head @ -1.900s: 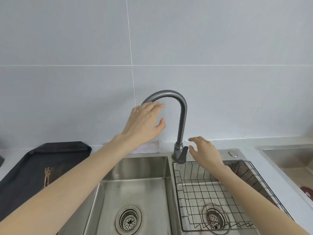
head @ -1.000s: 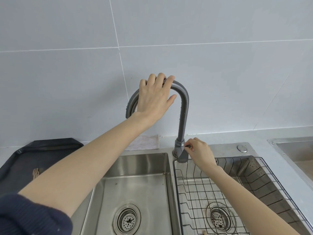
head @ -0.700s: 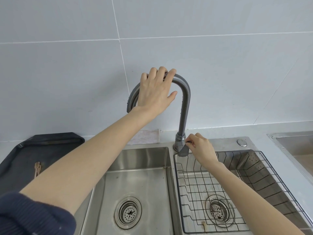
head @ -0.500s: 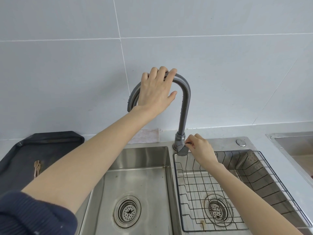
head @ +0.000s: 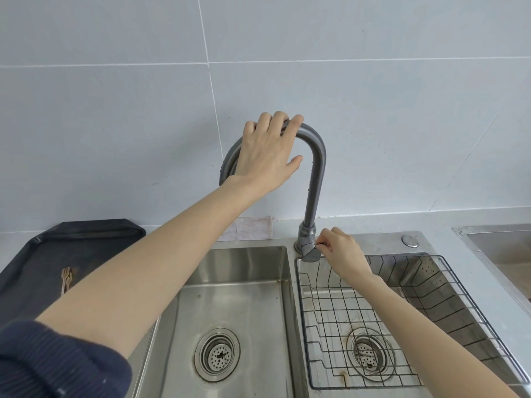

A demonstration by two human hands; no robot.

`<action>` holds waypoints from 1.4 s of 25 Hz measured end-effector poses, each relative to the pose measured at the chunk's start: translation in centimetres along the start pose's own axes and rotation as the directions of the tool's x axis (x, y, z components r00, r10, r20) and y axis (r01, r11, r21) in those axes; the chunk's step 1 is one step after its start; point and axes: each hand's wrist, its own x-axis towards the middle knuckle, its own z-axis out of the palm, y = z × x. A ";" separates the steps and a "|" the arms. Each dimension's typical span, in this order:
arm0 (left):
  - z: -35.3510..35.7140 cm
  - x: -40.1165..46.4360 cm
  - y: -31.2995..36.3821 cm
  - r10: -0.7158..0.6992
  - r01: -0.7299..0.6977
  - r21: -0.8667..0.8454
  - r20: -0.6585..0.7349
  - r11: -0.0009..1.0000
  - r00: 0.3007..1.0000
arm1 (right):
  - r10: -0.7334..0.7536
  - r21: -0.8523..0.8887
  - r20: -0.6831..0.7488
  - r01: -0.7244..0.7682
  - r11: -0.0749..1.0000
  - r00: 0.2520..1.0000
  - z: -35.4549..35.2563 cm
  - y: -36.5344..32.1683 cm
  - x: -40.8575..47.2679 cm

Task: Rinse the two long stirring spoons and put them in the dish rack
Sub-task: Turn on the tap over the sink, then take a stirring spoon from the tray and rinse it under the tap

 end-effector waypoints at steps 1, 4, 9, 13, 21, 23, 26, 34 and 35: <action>0.0 0.0 0.0 0.001 -0.001 0.001 0.003 1.000 1.000 | -0.002 -0.003 0.002 0.002 1.000 1.000 0.0 0.0 0.0; -0.2 -0.1 0.0 -0.001 0.001 0.004 0.022 1.000 1.000 | -0.004 -0.001 0.001 0.004 1.000 1.000 0.1 0.0 0.0; -1.1 -0.4 -0.3 0.031 -0.030 -0.004 0.099 1.000 0.995 | 0.011 0.008 -0.011 -0.011 1.000 1.000 0.0 -0.2 -0.3; -2.5 -1.0 -0.4 0.022 -0.024 0.004 0.219 1.000 0.976 | -0.051 -0.095 0.060 0.057 0.994 0.997 -0.8 -1.2 -1.3; -5.7 -6.2 -2.3 -0.069 0.086 -0.039 0.326 0.996 0.943 | -0.142 -0.220 0.194 0.184 0.958 0.971 -0.9 -4.2 -3.8; -6.2 -8.1 -3.3 -0.099 0.126 -0.057 0.340 0.990 0.935 | -0.134 -0.228 0.221 0.185 0.956 0.966 -0.5 -5.1 -4.8; -6.5 -10.9 -4.8 -0.141 0.181 -0.081 0.363 0.980 0.921 | -0.121 -0.256 0.255 0.188 0.948 0.959 0.3 -6.9 -6.4; -6.1 -19.0 -10.6 -0.245 0.319 -0.057 0.520 0.946 0.818 | -0.111 -0.241 0.314 0.192 0.951 0.943 4.3 -13.1 -9.9; -6.0 -20.1 -11.5 -0.252 0.333 -0.057 0.535 0.941 0.806 | -0.108 -0.229 0.321 0.188 0.955 0.941 4.9 -14.0 -10.2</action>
